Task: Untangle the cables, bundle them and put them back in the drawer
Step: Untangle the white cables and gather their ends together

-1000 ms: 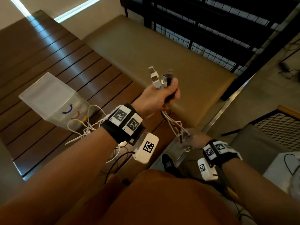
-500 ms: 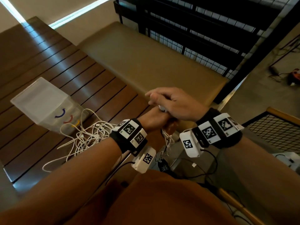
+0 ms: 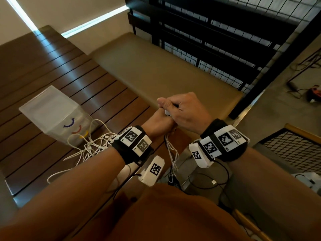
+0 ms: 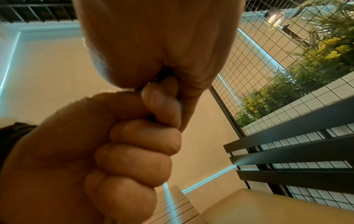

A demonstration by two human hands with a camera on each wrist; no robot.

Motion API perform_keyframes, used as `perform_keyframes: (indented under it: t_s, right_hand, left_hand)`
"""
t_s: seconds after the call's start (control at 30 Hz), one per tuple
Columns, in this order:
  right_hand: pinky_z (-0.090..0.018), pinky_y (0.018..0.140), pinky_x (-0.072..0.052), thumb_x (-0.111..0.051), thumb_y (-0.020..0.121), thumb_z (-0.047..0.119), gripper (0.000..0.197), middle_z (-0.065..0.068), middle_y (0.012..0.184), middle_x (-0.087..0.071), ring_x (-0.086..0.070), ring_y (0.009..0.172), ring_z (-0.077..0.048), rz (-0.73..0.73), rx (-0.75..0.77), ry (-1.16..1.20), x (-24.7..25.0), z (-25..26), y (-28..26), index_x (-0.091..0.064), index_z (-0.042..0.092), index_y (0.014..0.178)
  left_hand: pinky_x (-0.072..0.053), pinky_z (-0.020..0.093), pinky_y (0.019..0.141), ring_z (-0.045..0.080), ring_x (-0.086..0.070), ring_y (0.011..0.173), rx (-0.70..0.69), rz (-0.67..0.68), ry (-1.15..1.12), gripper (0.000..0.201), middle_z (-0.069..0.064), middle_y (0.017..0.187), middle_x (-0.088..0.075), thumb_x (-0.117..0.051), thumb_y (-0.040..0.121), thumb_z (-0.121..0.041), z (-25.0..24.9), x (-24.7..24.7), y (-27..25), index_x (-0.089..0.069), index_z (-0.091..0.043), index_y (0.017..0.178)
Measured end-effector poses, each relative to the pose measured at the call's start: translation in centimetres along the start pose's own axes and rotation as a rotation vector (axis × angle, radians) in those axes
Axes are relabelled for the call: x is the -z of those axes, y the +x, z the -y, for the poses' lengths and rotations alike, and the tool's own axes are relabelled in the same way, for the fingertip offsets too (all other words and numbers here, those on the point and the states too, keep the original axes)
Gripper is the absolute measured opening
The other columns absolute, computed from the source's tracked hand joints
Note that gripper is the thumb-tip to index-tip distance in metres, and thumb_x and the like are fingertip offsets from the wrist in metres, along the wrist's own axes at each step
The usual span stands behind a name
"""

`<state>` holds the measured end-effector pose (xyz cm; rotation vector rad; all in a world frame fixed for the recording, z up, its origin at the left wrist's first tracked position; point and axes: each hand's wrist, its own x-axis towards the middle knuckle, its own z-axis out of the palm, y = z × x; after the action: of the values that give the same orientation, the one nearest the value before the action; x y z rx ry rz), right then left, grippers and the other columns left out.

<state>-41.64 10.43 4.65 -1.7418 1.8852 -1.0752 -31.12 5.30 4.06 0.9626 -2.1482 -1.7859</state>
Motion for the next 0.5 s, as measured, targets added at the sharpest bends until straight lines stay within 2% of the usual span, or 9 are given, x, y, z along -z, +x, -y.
perform_keyframes:
  t_s: [0.07,0.1,0.13,0.2,0.23,0.3,0.4,0.5]
  right_hand:
    - [-0.036,0.056,-0.049,-0.043,0.099,0.044,0.050,-0.008,0.068,-0.065,-0.061,0.060,-0.019,0.007,0.031,-0.033,0.1,0.0,0.1,-0.069,0.006,0.078]
    - [-0.031,0.056,-0.049,-0.043,0.099,0.042,0.047,-0.006,0.070,-0.066,-0.060,0.061,-0.016,0.018,0.054,-0.052,0.2,0.0,0.1,-0.069,0.008,0.080]
    - [-0.025,0.059,-0.048,-0.043,0.100,0.041,0.042,-0.002,0.076,-0.067,-0.060,0.066,-0.012,0.036,0.077,-0.072,0.3,0.1,0.1,-0.069,0.011,0.085]
    - [-0.015,0.070,-0.044,-0.038,0.101,0.039,0.036,0.007,0.092,-0.066,-0.058,0.079,-0.005,0.097,0.111,-0.127,0.6,0.2,0.0,-0.067,0.018,0.104]
    - [-0.015,0.072,-0.042,-0.035,0.102,0.040,0.036,0.009,0.095,-0.063,-0.056,0.083,-0.004,0.138,0.119,-0.154,0.9,0.3,0.1,-0.064,0.020,0.109]
    - [-0.023,0.075,-0.046,-0.028,0.103,0.042,0.036,0.008,0.097,-0.062,-0.056,0.086,-0.007,0.206,0.121,-0.190,1.1,0.5,0.2,-0.059,0.024,0.111]
    - [-0.033,0.080,-0.050,-0.026,0.101,0.047,0.042,0.006,0.099,-0.064,-0.058,0.089,-0.009,0.248,0.086,-0.174,1.1,0.8,0.4,-0.060,0.025,0.110]
    - [-0.032,0.090,-0.051,-0.015,0.097,0.060,0.060,0.003,0.117,-0.065,-0.060,0.106,-0.010,0.279,-0.070,0.084,1.6,1.4,0.8,-0.061,0.029,0.120]
  left_hand:
    - [-0.043,0.018,0.048,-0.004,-0.048,0.037,-0.001,-0.031,0.000,0.039,-0.001,0.059,-0.046,-0.037,0.101,0.000,-0.2,-0.3,0.1,-0.043,-0.017,0.066]
    - [-0.042,0.013,0.046,-0.005,-0.048,0.038,0.001,-0.039,0.005,0.039,0.000,0.060,-0.045,-0.038,0.100,0.001,-0.4,-0.3,0.1,-0.042,-0.016,0.065]
    - [-0.039,0.009,0.043,-0.005,-0.048,0.038,0.018,-0.047,0.018,0.040,0.001,0.059,-0.043,-0.040,0.099,0.003,-0.5,-0.2,0.1,-0.041,-0.015,0.063]
    - [-0.035,0.008,0.041,0.000,-0.047,0.039,0.012,-0.043,0.037,0.040,0.002,0.058,-0.041,-0.044,0.094,0.008,-0.5,0.3,0.3,-0.040,-0.015,0.062]
    - [-0.037,0.009,0.042,0.001,-0.047,0.043,0.013,-0.036,0.049,0.040,0.001,0.060,-0.043,-0.045,0.093,0.010,-0.5,0.6,0.3,-0.041,-0.016,0.063]
    - [-0.043,0.009,0.049,0.001,-0.049,0.055,0.026,-0.021,0.087,0.038,-0.003,0.068,-0.047,-0.048,0.092,0.009,-0.3,1.0,0.0,-0.042,-0.022,0.070]
    - [-0.046,0.011,0.053,0.001,-0.051,0.057,0.008,0.017,0.130,0.036,-0.004,0.072,-0.051,-0.052,0.092,0.005,-0.1,1.2,-0.1,-0.045,-0.024,0.073]
    - [-0.044,0.024,0.047,0.013,-0.049,0.049,-0.104,0.072,0.172,0.025,0.010,0.064,-0.054,-0.046,0.096,0.001,-0.9,0.9,-0.1,-0.052,-0.006,0.073]
